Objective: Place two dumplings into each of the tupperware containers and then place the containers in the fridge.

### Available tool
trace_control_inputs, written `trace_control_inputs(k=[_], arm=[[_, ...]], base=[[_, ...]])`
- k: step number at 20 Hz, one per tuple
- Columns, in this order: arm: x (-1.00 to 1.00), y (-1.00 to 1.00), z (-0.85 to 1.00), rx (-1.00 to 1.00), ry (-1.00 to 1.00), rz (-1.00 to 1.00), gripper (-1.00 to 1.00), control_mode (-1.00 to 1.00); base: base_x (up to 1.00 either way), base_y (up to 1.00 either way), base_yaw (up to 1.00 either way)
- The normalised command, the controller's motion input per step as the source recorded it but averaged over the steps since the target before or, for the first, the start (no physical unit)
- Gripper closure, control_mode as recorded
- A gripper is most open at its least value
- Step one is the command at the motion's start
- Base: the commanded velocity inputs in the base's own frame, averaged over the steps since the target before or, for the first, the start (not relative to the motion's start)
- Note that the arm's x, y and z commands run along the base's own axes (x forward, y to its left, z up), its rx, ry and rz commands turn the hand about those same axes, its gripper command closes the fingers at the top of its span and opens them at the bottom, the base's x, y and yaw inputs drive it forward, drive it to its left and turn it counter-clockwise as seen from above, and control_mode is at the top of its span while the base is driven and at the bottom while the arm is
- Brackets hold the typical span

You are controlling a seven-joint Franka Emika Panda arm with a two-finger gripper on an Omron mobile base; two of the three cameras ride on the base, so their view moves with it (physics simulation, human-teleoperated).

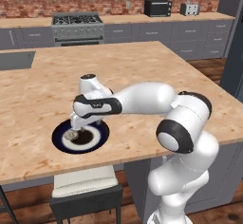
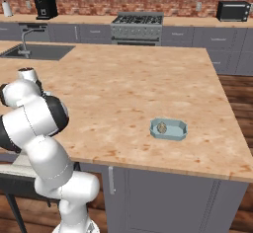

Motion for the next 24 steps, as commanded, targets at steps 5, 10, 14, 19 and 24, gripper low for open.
trace_control_inputs(k=[5,10,14,19,24], arm=[[0.08,0.51,-0.07,0.09,0.00,0.08,-1.00,-1.00],[0.37,0.59,-0.05,0.00,0.05,0.00,-1.00,-1.00],[0.44,0.49,-0.12,0.00,0.05,0.00,-1.00,-1.00],[0.40,0.15,-0.24,-0.01,0.06,0.00,-1.00,-1.00],[0.11,0.00,-0.37,-0.02,0.02,0.00,-1.00,-1.00]], base=[[0.00,0.00,0.00],[0.00,0.00,0.00],[0.00,0.00,0.00],[0.00,0.00,0.00],[0.00,0.00,0.00]])
